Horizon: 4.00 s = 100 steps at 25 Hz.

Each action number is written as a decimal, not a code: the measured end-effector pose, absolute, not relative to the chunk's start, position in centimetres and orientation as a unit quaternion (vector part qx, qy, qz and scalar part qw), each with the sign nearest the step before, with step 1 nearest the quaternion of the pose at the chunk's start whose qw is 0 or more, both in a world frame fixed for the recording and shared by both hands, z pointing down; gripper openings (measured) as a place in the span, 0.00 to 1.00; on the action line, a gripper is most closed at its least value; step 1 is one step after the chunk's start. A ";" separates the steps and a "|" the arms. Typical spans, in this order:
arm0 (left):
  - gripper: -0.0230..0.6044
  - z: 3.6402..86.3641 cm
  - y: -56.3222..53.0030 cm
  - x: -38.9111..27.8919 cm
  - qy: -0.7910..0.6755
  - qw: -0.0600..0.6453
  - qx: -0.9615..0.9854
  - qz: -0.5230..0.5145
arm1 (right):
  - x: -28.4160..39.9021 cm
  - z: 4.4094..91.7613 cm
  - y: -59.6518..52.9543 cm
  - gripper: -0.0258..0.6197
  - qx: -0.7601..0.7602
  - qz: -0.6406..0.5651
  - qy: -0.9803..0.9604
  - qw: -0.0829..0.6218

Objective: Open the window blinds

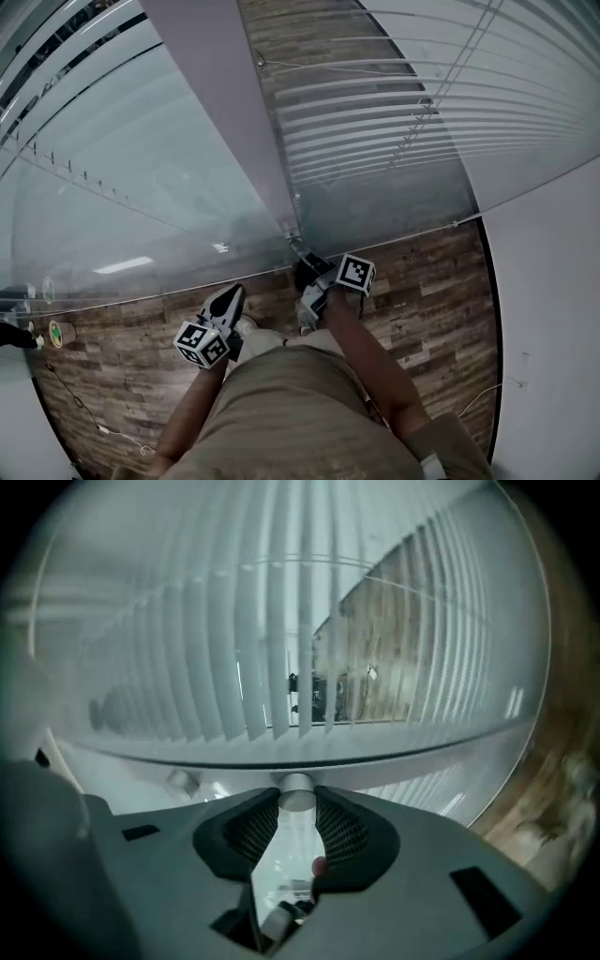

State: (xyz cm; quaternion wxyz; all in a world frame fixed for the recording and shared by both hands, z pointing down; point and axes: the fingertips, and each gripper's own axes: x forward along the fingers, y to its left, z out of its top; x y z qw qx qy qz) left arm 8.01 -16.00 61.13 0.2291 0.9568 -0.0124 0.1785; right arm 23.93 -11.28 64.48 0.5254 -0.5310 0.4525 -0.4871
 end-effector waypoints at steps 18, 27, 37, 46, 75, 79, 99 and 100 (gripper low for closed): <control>0.06 60.9 -15.9 8.1 -0.015 0.233 0.956 0.175 | 23.6 62.9 -10.5 0.35 -0.793 -0.238 0.561 0.001; 0.06 60.8 -15.6 8.1 -0.014 0.232 0.957 0.175 | 23.5 64.3 -11.0 0.23 -0.690 -0.398 0.506 0.330; 0.06 60.9 -15.6 8.0 -0.017 0.234 0.956 0.175 | 24.0 64.8 -11.1 0.24 -0.462 -0.475 0.428 0.615; 0.06 60.8 -15.2 8.2 -0.014 0.234 0.956 0.175 | 23.7 65.4 -11.1 0.24 -0.266 -0.495 0.340 0.754; 0.06 60.7 -15.2 7.8 -0.018 0.231 0.957 0.176 | 22.8 63.5 -11.9 0.24 -0.810 -0.056 0.437 -0.386; 0.06 60.8 -15.4 7.7 -0.019 0.232 0.956 0.177 | 22.7 63.5 -12.0 0.24 -0.794 -0.032 0.432 -0.426; 0.06 60.9 -15.5 7.9 -0.018 0.235 0.956 0.175 | 23.1 63.5 -11.5 0.24 -0.816 -0.219 0.511 -0.160; 0.06 60.9 -15.5 8.0 -0.019 0.235 0.956 0.175 | 23.0 63.4 -11.6 0.24 -0.815 -0.179 0.503 -0.225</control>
